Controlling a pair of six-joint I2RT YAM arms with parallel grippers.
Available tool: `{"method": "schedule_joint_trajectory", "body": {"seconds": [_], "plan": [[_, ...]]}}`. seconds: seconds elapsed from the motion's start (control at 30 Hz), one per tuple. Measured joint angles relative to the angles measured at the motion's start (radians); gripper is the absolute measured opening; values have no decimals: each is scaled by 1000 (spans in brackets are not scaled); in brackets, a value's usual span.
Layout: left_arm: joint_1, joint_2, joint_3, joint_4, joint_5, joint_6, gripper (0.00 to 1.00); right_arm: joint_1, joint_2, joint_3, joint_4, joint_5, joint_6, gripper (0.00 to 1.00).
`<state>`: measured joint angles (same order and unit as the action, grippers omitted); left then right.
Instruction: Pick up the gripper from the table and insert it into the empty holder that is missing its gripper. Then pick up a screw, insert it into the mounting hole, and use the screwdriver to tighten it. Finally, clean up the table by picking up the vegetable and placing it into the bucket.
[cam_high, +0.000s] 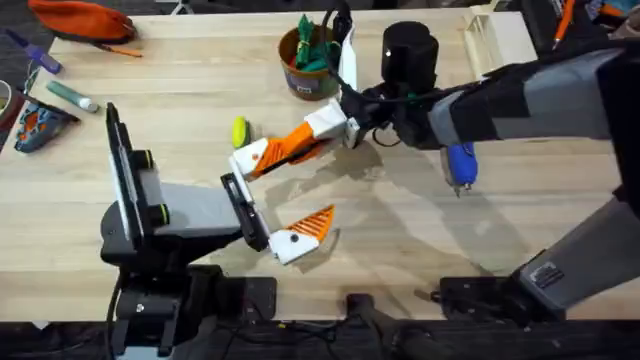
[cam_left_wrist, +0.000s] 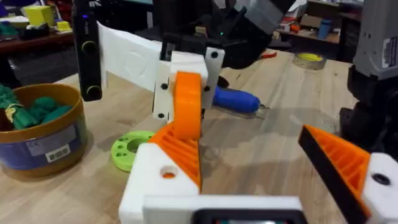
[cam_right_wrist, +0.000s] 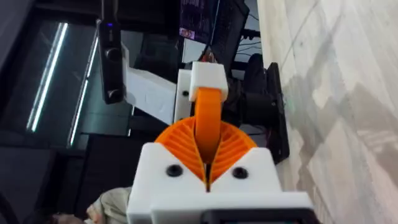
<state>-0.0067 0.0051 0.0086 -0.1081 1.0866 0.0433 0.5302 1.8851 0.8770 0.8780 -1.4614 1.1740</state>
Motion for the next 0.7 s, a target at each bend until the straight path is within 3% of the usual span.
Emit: {"method": "schedule_joint_trajectory", "body": {"seconds": [0.7], "plan": [[6, 0, 0, 1, -14, -3, 988, 26, 0, 4, 0, 48, 23, 8]]}}
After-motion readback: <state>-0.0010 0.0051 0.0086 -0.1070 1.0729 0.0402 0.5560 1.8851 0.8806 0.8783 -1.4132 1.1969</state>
